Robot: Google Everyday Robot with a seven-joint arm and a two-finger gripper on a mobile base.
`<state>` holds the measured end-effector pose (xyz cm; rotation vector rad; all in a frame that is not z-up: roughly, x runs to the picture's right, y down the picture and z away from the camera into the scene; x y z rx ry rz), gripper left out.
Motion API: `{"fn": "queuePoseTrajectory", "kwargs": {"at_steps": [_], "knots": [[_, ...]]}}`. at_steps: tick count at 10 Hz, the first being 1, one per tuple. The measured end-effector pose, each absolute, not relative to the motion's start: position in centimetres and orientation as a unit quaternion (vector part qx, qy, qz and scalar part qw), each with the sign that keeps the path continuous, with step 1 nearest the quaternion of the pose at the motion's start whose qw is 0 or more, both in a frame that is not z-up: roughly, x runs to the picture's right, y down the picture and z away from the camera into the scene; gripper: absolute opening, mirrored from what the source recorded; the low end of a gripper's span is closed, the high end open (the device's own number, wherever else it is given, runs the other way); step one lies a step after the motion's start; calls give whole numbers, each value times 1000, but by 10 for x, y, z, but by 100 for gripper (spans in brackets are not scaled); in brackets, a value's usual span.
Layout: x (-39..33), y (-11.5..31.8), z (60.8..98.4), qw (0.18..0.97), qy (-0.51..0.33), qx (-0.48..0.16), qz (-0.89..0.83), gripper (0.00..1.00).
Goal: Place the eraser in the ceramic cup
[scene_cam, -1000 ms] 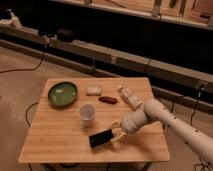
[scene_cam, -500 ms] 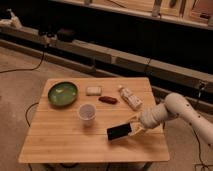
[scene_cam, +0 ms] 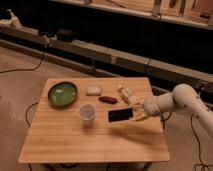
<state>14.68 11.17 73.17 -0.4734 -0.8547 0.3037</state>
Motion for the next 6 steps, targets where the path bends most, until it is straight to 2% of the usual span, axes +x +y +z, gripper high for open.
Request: {"fn": "queuePoseTrajectory", "kwargs": {"at_steps": [3,6], "knots": [[104,84,730,854,-449,-212,153,20],[57,88,741,845,-469,-222,134,20]]}}
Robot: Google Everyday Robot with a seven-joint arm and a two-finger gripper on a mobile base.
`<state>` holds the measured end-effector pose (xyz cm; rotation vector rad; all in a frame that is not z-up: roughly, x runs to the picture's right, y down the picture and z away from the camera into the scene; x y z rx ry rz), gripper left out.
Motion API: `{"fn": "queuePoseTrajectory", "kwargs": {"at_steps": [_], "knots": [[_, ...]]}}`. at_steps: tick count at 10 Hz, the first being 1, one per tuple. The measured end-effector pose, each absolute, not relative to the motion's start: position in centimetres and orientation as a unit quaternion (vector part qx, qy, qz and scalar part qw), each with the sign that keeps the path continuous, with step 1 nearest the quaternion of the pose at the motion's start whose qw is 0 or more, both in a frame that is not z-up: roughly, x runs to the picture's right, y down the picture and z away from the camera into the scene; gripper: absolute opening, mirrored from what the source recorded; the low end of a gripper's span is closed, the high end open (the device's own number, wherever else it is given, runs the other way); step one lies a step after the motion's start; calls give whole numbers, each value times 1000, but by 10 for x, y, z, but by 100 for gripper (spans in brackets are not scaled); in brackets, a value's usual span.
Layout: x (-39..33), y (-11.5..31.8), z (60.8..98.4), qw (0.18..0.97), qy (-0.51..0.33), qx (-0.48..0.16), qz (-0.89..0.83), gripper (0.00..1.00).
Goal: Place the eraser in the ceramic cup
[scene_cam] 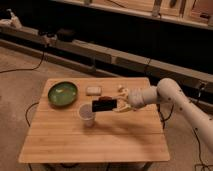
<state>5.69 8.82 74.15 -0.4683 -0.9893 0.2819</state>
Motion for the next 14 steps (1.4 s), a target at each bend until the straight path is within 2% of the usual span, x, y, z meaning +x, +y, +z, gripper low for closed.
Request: {"fn": "queuePoseTrajectory", "kwargs": {"at_steps": [2,8,10,14], "knots": [[30,98,756,840,-475,-232,122,20],[2,92,770,830,-497,-225,118,20],[-6,92,769,826,-504,-225,112,32],[-15,95,768,822,-511,-231,101,72]]}}
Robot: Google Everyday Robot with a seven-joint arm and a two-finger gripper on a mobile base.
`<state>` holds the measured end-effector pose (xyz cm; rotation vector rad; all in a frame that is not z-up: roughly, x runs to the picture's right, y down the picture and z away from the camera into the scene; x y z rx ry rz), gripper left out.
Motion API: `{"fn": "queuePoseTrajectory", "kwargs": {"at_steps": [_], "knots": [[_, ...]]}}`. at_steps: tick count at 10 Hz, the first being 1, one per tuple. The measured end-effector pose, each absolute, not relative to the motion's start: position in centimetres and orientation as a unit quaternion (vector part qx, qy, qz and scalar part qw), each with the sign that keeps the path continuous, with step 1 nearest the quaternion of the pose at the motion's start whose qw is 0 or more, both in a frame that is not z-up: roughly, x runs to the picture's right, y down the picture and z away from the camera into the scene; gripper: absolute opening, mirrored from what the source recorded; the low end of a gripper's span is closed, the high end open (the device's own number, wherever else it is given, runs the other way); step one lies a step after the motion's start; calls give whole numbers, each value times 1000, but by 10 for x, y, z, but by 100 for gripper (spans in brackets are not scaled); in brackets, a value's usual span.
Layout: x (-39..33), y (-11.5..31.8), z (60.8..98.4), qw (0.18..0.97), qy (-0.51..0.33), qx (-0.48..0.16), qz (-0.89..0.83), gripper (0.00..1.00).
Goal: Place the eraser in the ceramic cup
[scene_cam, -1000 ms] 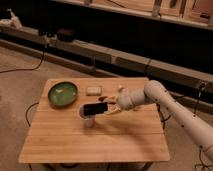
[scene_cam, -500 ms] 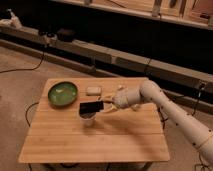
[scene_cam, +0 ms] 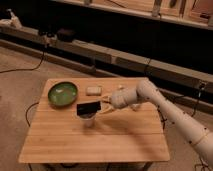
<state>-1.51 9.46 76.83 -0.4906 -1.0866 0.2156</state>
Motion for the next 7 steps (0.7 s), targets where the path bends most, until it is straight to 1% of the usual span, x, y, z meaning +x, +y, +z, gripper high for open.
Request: {"fn": "queuePoseTrajectory", "kwargs": {"at_steps": [1,7], "knots": [[-15,96,769,822,-511,-232,99,76],[-17,96,768,824,-509,-233,92,77]]}}
